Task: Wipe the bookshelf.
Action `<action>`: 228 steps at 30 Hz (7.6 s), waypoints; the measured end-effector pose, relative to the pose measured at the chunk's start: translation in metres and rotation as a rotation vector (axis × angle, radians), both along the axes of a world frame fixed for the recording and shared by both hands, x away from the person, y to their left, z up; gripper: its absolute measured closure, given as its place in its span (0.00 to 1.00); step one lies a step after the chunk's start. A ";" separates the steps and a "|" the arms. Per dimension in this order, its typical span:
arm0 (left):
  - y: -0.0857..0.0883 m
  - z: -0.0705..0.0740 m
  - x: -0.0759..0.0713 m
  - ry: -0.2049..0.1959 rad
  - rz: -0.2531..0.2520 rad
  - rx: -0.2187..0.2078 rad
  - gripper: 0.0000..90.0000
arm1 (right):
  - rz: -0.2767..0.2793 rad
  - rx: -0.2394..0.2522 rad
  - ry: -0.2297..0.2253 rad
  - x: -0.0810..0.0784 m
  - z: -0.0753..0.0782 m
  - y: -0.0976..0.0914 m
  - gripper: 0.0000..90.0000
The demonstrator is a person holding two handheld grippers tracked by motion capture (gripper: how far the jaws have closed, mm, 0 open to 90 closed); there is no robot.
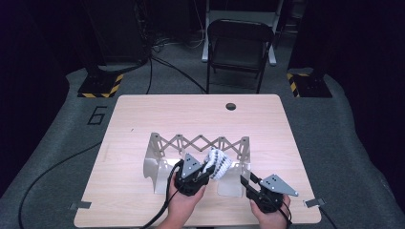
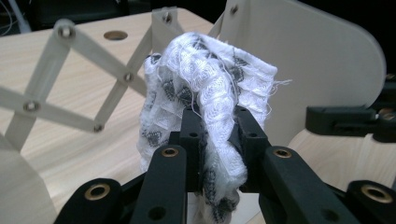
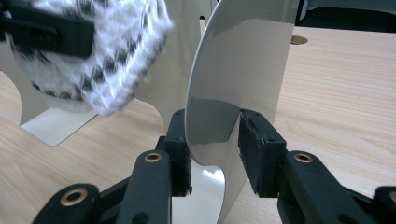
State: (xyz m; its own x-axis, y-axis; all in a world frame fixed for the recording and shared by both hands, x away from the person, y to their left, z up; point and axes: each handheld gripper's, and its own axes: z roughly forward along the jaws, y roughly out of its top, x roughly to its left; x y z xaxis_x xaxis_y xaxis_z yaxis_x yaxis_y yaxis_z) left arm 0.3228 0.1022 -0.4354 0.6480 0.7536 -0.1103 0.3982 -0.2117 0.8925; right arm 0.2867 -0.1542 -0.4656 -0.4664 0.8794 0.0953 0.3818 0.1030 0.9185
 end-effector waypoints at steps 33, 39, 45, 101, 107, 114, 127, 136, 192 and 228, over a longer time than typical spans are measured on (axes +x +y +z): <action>0.008 -0.041 -0.020 0.083 -0.008 0.044 0.86 | -0.015 -0.004 -0.003 0.003 -0.001 -0.003 0.74; 0.004 -0.032 -0.024 0.067 -0.029 0.030 0.85 | -0.007 -0.001 -0.008 0.000 0.002 -0.002 0.71; -0.001 -0.028 -0.027 0.063 -0.041 0.016 0.85 | 0.029 -0.019 -0.018 -0.004 0.009 -0.003 0.67; 0.083 -0.026 -0.055 0.075 0.098 0.076 0.60 | -0.001 0.082 0.029 -0.019 0.006 -0.042 0.66; 0.123 -0.031 -0.057 0.105 0.218 0.036 0.61 | 0.016 0.072 0.048 -0.023 0.000 -0.038 0.64; 0.141 -0.032 -0.058 0.105 0.270 0.033 0.62 | 0.046 0.057 0.053 -0.025 -0.004 -0.030 0.63; 0.150 -0.039 -0.051 0.120 0.311 0.075 0.62 | 0.065 0.011 0.029 -0.021 -0.002 -0.011 0.57; 0.160 -0.036 -0.042 0.116 0.375 0.047 0.61 | 0.067 -0.009 0.017 -0.012 0.001 -0.009 0.57; 0.165 -0.013 -0.045 -0.007 0.454 0.063 0.66 | 0.042 -0.072 -0.008 0.017 0.006 0.055 0.55; 0.025 -0.089 -0.017 0.116 0.136 0.233 0.62 | -0.011 -0.075 0.013 0.012 0.008 0.043 0.75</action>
State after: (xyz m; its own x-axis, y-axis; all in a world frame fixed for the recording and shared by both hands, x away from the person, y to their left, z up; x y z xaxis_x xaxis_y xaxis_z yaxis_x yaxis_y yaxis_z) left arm 0.3055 0.1268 -0.5241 0.5326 0.8463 0.0087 0.5335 -0.3437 0.7729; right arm 0.2991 -0.1113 -0.4580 -0.4558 0.8894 0.0348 0.3948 0.1670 0.9035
